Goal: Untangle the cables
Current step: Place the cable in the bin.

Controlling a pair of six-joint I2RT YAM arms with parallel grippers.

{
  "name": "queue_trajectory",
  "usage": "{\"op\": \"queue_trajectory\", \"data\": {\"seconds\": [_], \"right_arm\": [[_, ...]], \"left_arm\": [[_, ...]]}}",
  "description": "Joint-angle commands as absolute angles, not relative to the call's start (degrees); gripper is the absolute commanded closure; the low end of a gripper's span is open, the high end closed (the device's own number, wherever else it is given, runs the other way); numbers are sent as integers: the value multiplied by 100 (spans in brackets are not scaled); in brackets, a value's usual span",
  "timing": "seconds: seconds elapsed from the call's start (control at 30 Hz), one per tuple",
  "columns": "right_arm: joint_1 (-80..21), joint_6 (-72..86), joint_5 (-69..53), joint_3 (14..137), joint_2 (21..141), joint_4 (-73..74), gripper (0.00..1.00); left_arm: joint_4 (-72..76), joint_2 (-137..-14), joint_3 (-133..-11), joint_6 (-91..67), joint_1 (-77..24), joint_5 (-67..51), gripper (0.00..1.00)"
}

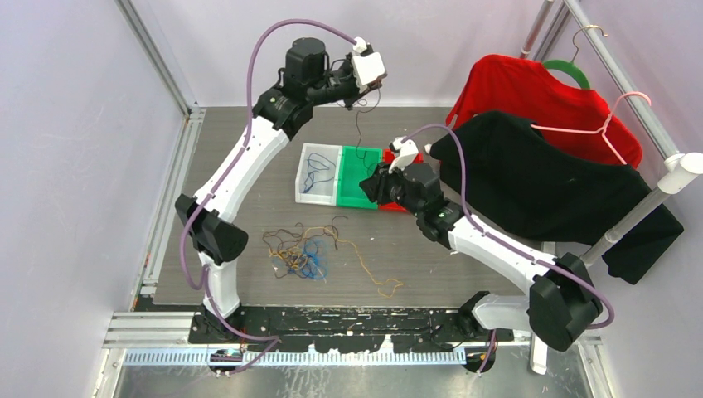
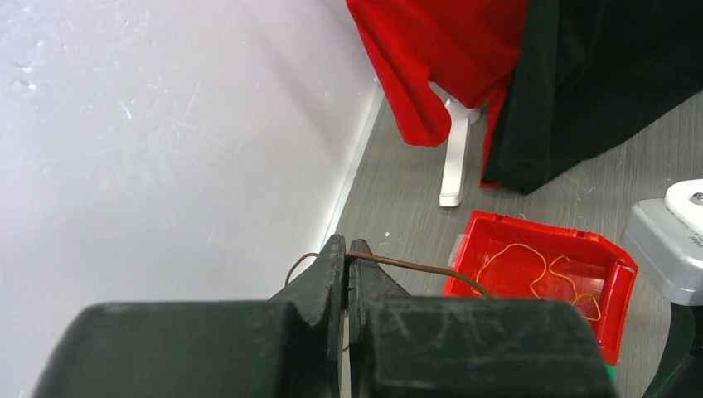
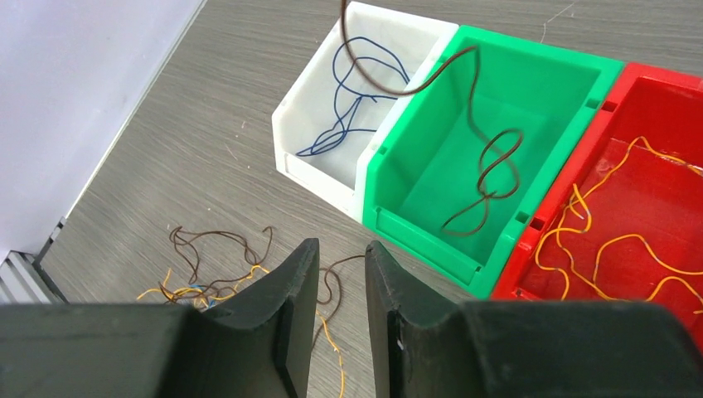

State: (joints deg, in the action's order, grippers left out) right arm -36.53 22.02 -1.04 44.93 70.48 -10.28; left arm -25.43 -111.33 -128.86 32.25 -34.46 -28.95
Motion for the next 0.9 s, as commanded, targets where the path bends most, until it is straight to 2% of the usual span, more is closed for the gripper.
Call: {"op": "queue_trajectory", "data": {"seconds": [0.0, 0.4, 0.87], "right_arm": [[-3622, 2305, -154, 4850, 7133, -1304, 68], [-3296, 2519, 683, 4595, 6723, -768, 69], [-2910, 2730, 1091, 4176, 6215, -589, 70]], "left_arm": [[-2363, -11139, -13071, 3407, -3463, -2854, 100], [-2406, -10847, -11564, 2908, -3702, -2811, 100], [-2856, -10852, -11120, 1822, -3735, -3072, 100]]}}
